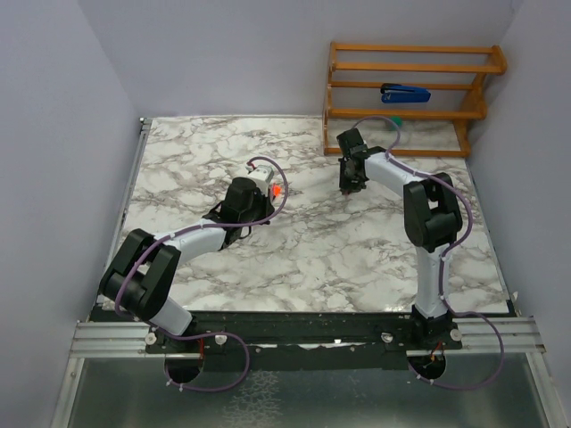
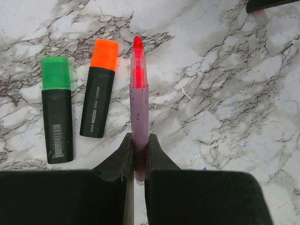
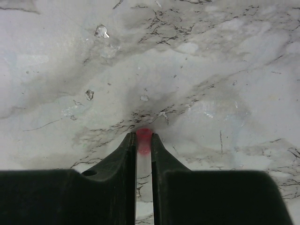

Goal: Insert the pens into the pen caps

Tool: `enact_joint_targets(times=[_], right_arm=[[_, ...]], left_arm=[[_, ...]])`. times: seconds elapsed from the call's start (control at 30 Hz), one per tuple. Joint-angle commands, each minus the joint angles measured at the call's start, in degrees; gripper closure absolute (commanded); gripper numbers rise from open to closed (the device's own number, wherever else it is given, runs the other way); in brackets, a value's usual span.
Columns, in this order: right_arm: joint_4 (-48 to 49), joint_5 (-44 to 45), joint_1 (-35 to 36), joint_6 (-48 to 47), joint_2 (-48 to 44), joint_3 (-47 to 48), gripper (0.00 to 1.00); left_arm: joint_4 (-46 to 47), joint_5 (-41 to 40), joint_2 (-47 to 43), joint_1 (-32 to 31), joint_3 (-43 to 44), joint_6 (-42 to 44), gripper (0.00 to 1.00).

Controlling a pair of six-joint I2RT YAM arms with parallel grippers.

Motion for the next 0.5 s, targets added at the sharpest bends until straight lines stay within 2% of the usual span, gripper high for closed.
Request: enact_joint_targets(times=[0.0, 0.27, 0.47], right_arm=[[3.3, 0.5, 0.2, -0.4, -0.2, -0.9, 1.0], [13.5, -1.9, 1.7, 1.0, -11.9, -10.1, 1.0], [26.5, -5.1, 3.7, 3.5, -25.1, -21.3, 1.0]], left_arm=[[1.2, 2.3, 0.2, -0.3, -1.2, 0.0, 1.0], [7.7, 8.4, 3.2, -3.7, -2.2, -2.0, 1.0], [14.3, 9.8, 6.9, -7.0, -0.6, -8.3, 1.0]])
